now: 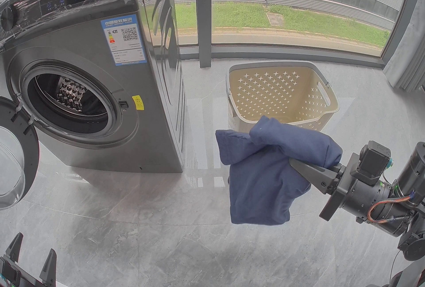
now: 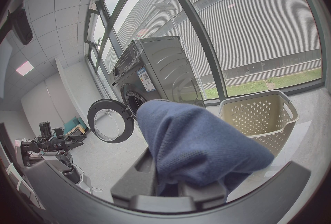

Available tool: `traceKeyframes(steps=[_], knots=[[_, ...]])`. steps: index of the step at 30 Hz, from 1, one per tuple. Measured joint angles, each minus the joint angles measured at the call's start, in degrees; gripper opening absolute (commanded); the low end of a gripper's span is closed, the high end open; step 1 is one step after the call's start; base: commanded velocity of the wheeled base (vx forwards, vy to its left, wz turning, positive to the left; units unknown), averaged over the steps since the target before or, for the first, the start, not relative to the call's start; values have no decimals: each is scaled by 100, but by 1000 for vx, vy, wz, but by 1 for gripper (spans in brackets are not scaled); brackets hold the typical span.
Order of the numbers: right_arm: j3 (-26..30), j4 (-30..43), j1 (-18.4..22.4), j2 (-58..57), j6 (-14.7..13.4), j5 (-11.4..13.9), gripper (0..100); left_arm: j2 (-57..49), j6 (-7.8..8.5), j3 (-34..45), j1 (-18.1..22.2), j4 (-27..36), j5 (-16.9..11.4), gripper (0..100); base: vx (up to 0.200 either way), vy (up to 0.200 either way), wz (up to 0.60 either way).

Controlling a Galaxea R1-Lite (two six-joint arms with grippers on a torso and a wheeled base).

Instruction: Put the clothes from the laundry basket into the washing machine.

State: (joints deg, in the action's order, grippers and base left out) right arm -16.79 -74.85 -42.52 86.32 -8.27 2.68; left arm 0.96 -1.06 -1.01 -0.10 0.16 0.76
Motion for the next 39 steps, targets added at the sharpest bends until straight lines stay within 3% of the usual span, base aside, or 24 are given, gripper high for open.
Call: traceKeyframes(steps=[22,31,39], knots=[[33,-6,-105,50,-7,2,0,2,2,0,0,2,0,100,0,200,0],[26,-9,-98,61,-16,10,0,5,2,0,-1,2,2,100,0,0,0],[17,-11,-91,65,-18,5,0,7,2,0,2,0,2,100,-200,0,0]])
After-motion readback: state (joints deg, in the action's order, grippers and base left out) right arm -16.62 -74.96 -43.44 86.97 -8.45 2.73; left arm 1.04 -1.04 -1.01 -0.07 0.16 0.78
